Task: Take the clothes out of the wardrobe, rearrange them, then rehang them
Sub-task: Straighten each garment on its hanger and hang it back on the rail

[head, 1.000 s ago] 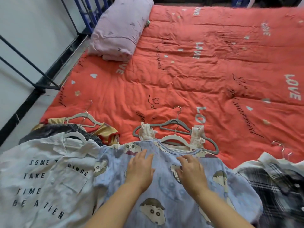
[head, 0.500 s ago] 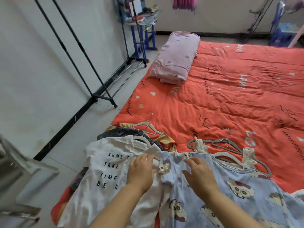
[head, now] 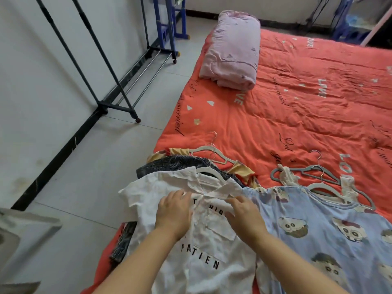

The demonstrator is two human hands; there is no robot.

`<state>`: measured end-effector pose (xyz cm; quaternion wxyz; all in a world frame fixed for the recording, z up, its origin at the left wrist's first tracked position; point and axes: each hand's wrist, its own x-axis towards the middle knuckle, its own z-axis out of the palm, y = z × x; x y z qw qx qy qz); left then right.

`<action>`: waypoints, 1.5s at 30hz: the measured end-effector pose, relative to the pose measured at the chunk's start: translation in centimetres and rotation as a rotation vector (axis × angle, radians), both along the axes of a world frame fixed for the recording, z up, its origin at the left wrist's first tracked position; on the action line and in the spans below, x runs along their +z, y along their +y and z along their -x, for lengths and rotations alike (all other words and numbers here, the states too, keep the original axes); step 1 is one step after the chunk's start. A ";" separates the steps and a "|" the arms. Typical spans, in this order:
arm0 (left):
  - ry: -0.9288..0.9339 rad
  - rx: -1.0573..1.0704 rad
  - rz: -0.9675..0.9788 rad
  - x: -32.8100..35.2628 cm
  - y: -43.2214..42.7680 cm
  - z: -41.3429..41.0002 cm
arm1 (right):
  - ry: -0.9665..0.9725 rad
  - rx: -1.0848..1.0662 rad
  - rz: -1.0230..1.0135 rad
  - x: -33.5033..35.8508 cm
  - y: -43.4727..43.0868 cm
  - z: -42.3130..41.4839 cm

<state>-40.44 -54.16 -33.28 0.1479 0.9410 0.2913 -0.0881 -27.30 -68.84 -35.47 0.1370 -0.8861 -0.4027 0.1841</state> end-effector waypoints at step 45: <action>-0.724 -0.282 -0.225 11.5 -3.9 4.2 | -0.367 -0.240 -0.728 14.2 -4.0 9.8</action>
